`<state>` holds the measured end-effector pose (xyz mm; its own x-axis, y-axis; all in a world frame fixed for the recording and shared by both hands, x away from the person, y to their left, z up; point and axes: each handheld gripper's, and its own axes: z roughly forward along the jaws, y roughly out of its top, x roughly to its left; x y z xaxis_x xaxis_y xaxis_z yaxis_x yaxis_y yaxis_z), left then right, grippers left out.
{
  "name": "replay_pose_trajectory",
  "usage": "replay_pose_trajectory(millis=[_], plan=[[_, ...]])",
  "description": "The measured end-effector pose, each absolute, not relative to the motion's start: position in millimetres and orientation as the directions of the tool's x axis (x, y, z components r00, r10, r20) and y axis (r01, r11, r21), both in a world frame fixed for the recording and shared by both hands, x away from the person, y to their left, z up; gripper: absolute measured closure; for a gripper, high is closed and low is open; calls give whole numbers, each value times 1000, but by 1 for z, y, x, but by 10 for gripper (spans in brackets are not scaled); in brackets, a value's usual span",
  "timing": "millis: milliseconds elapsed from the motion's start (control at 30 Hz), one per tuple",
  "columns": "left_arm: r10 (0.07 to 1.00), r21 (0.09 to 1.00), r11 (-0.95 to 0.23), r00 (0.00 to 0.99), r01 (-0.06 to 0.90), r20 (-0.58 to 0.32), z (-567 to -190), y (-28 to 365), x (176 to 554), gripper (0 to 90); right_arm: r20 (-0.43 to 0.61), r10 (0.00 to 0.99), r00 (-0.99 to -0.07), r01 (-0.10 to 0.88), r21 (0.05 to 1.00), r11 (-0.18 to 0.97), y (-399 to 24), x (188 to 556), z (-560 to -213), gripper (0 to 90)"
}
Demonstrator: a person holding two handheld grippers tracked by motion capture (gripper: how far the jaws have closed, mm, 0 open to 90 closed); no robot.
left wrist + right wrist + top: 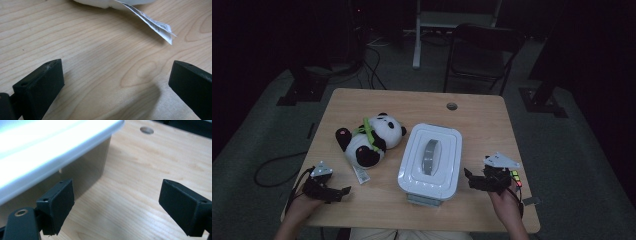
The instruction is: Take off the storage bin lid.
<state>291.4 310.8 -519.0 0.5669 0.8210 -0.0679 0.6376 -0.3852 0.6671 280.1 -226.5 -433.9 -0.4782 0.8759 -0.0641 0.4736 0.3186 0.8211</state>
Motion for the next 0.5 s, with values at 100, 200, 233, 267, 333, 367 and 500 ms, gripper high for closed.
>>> replay_pose_trajectory(millis=[100,200,233,267,333,367,500], plan=[[819,674,-394,571,625,-50,-520,310,292,7,-50,871,-489,444,845,298,-228,276,-420,127],[817,676,-412,576,611,-23,-522,308,291,7,-44,859,-510,418,860,292,-226,274,-410,123],[813,671,-428,582,606,-8,-522,307,291,7,-41,852,-521,411,863,293,-224,274,-407,123],[807,670,-445,590,594,14,-523,305,291,7,-40,848,-529,409,864,295,-223,273,-405,123],[804,676,-446,594,587,14,-523,304,290,7,-33,837,-547,401,867,296,-219,272,-400,124],[805,678,-444,594,586,14,-524,304,290,7,-24,832,-555,399,870,291,-217,272,-397,125],[806,683,-439,592,584,12,-524,304,291,7,4,812,-583,396,875,280,-209,271,-391,125]])
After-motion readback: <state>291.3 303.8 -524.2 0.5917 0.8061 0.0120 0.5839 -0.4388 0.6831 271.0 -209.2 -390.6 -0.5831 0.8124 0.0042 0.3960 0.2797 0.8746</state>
